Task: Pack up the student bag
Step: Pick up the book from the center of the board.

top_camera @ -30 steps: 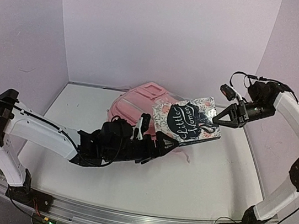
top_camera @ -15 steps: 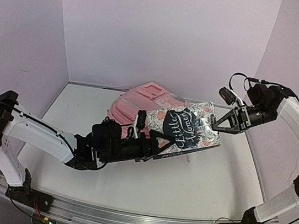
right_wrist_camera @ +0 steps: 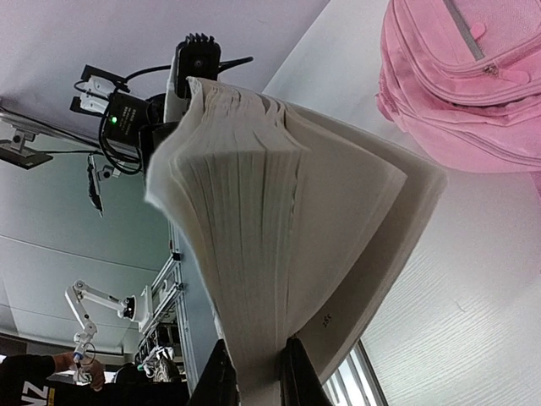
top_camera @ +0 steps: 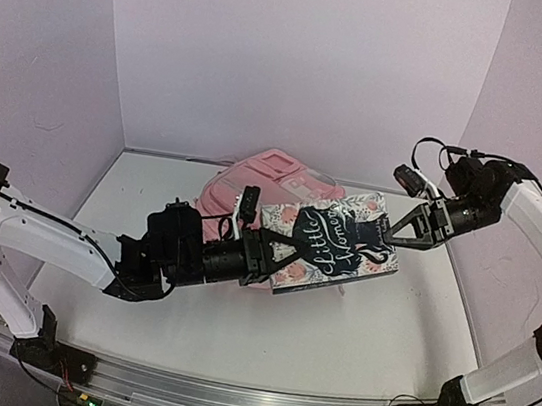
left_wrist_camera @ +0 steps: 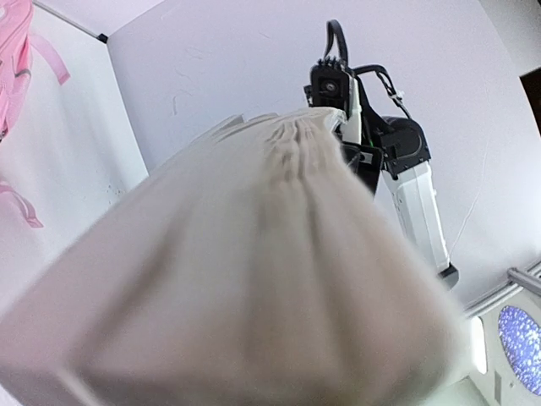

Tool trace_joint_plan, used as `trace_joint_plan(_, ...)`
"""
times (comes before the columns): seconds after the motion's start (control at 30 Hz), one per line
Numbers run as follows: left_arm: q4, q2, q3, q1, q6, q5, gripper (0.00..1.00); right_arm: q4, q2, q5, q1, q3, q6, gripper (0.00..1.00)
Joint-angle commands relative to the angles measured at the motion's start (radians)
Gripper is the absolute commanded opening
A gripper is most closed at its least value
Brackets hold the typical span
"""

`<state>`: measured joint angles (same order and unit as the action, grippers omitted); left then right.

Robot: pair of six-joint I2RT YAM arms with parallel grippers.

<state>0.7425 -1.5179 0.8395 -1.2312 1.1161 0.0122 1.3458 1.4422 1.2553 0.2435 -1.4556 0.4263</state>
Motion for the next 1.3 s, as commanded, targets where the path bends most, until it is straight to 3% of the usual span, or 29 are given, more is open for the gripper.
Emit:
trace_joint_plan(0.0,0.065,0.080,-0.045,0.005,-0.010,-0.025,0.09,0.126,-0.021,0.017,0.010,-0.013,0.017,0.12)
trace_joint_plan(0.07,0.039,0.123,-0.065,0.005,-0.007,-0.083,0.00,0.096,-0.006,-0.075,0.009,-0.047,-0.001,0.42)
trace_joint_plan(0.13,-0.059,0.189,-0.072,0.005,-0.012,-0.156,0.00,0.004,0.012,-0.187,0.010,-0.076,-0.074,0.60)
trace_joint_plan(0.27,-0.254,0.358,-0.089,0.004,-0.023,-0.345,0.00,-0.252,0.015,-0.403,0.018,-0.120,-0.230,0.77)
trace_joint_plan(0.33,-0.340,0.439,-0.091,0.003,-0.037,-0.433,0.00,-0.361,0.025,-0.499,0.042,-0.144,-0.269,0.79)
trace_joint_plan(0.6,-0.844,0.648,0.037,-0.001,-0.005,-0.724,0.00,-0.521,0.187,-0.861,0.281,-0.251,-0.202,0.77)
trace_joint_plan(0.8,-1.189,0.608,0.203,-0.002,0.109,-0.870,0.00,-0.590,0.309,-0.976,0.440,-0.296,-0.146,0.72)
trace_joint_plan(0.93,-1.411,0.572,0.280,-0.002,0.271,-0.962,0.00,-0.634,0.409,-1.059,0.545,-0.357,-0.114,0.67)
trace_joint_plan(1.1,-1.571,0.569,0.302,-0.001,0.409,-1.023,0.00,-0.674,0.534,-1.136,0.646,-0.456,-0.057,0.52)
trace_joint_plan(1.27,-1.634,0.596,0.298,-0.001,0.477,-1.053,0.00,-0.687,0.653,-1.154,0.694,-0.550,-0.031,0.45)
